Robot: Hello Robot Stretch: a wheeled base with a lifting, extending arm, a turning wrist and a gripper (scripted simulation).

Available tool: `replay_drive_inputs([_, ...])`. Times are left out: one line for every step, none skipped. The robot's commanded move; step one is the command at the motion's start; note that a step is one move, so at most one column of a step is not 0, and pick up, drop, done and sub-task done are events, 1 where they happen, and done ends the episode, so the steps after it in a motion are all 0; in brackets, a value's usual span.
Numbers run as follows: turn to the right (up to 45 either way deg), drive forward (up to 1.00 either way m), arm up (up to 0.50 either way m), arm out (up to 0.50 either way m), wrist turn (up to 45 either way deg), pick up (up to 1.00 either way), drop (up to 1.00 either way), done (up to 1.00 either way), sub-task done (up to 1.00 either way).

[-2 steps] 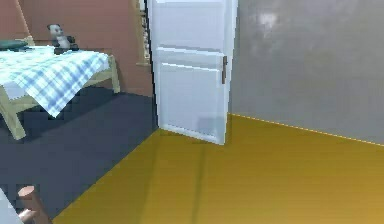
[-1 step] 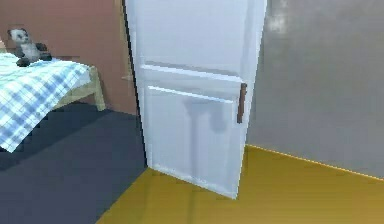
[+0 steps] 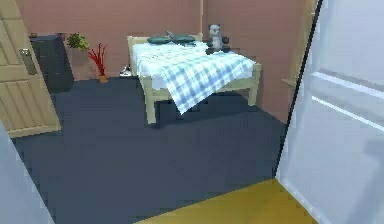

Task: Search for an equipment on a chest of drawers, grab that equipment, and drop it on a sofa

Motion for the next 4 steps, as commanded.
replay_drive_inputs([-18.0,0.0,0.0,0.0,0.0,0.0,0.0,0.0,0.0])
replay_drive_inputs([0.0,0.4,0.0,0.0,0.0,0.0,0.0,0.0,0.0])
replay_drive_inputs([-6.0,0.0,0.0,0.0,0.0,0.0,0.0,0.0,0.0])
replay_drive_inputs([0.0,1.0,0.0,0.0,0.0,0.0,0.0,0.0,0.0])
